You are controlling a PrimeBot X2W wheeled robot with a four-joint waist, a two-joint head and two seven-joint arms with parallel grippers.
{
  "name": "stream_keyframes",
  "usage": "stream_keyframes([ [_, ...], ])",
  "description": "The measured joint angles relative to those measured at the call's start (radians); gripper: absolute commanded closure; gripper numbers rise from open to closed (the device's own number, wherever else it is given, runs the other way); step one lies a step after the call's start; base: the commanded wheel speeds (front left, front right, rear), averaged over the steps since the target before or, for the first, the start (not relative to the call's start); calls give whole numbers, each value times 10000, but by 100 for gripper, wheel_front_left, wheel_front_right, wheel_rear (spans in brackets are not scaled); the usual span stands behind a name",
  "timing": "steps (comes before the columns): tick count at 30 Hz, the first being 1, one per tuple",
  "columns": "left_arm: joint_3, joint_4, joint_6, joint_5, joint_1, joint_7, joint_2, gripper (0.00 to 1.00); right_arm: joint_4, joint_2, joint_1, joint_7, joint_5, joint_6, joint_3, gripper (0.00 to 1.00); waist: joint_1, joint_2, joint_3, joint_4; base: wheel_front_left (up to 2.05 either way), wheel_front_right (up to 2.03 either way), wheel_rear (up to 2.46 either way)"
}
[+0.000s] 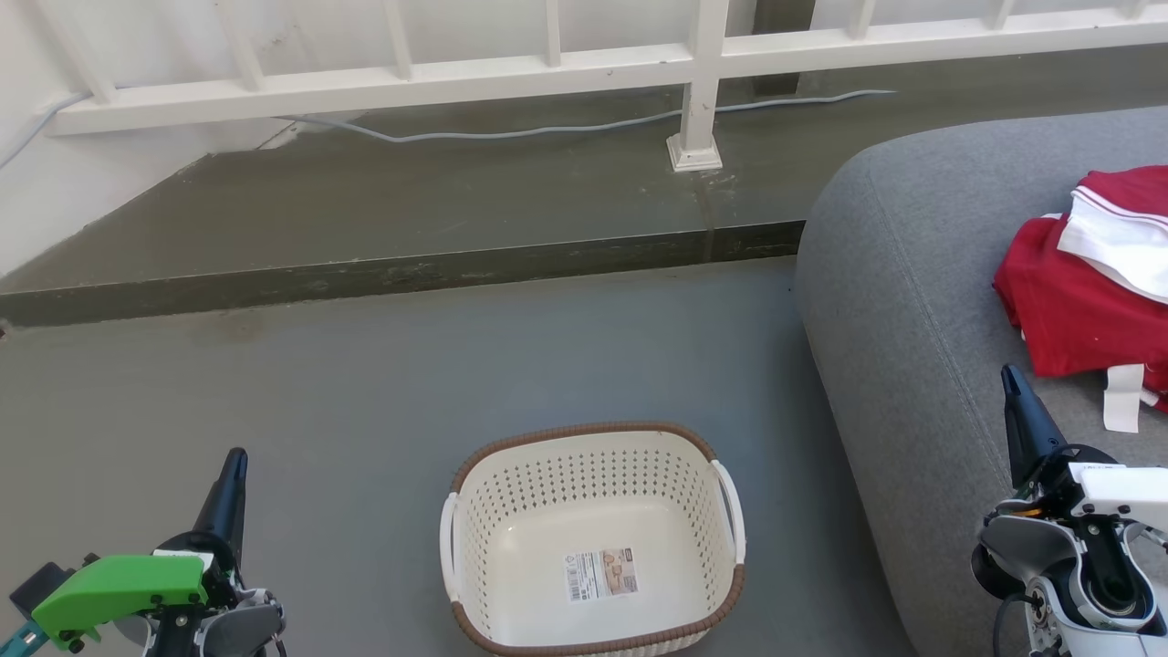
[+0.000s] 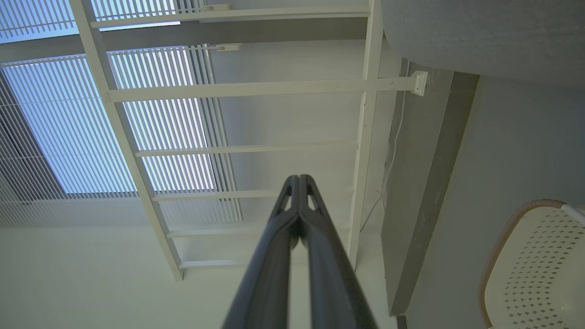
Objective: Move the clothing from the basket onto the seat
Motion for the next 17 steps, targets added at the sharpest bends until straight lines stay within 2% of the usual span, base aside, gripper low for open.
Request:
stream_keyframes([
  [17, 17, 12, -2, 0, -3, 0, -4, 100, 0, 6, -1, 0, 0, 0, -4, 100, 0, 0, 0, 0, 0, 0, 0],
])
